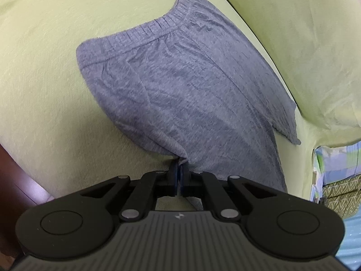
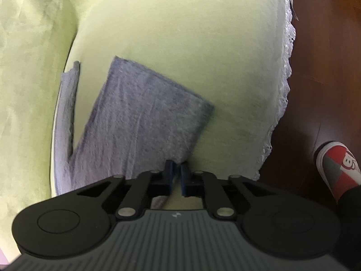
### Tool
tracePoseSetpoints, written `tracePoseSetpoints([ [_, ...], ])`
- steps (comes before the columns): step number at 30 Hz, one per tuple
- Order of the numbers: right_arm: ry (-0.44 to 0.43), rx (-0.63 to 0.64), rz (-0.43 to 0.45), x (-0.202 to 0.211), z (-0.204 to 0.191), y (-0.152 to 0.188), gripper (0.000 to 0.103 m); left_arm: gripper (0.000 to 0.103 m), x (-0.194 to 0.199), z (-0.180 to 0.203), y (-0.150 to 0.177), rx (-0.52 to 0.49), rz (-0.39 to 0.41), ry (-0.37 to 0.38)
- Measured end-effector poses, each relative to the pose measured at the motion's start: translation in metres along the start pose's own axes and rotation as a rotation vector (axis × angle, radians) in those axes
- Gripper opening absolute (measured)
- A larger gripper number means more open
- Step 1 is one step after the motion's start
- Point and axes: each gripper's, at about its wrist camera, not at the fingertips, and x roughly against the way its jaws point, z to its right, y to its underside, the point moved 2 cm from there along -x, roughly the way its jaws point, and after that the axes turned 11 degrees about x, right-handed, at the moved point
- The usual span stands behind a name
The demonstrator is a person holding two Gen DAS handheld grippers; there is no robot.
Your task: Fold clothes
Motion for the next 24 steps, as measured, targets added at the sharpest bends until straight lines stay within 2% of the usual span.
tracePoseSetpoints([
  [7, 0.009, 0.009, -0.002, -0.009, -0.004, -0.004, 0.002, 0.000, 0.008, -0.011, -0.010, 0.021, 0.003, -0.010],
  [9, 0.008, 0.011, -0.001, -0.010, -0.005, -0.005, 0.004, 0.000, 0.010, -0.022, -0.014, 0.064, 0.015, -0.005],
  [12, -0.019, 0.014, 0.001, -0.011, -0.007, -0.006, 0.022, 0.004, 0.015, -0.035, -0.020, 0.145, 0.006, 0.037],
  [13, -0.030, 0.025, 0.001, -0.011, -0.010, -0.007, 0.028, 0.012, 0.014, -0.037, -0.020, 0.159, 0.002, 0.041],
  [14, -0.031, 0.031, 0.003, -0.012, -0.013, -0.007, 0.034, 0.014, 0.013, -0.041, -0.020, 0.184, -0.012, 0.057],
  [16, -0.026, 0.043, 0.010, -0.014, -0.019, -0.007, 0.038, 0.016, 0.011, -0.046, -0.020, 0.235, -0.028, 0.078],
  [17, -0.020, 0.048, 0.014, -0.015, -0.022, -0.006, 0.038, 0.022, 0.010, -0.049, -0.018, 0.271, -0.036, 0.102],
  [20, -0.013, 0.052, 0.018, -0.015, -0.023, -0.006, 0.038, 0.028, 0.007, -0.053, -0.016, 0.321, -0.020, 0.131],
  [24, -0.018, 0.055, 0.007, -0.018, -0.022, -0.010, 0.038, 0.027, 0.002, -0.047, -0.016, 0.330, 0.007, 0.157],
])
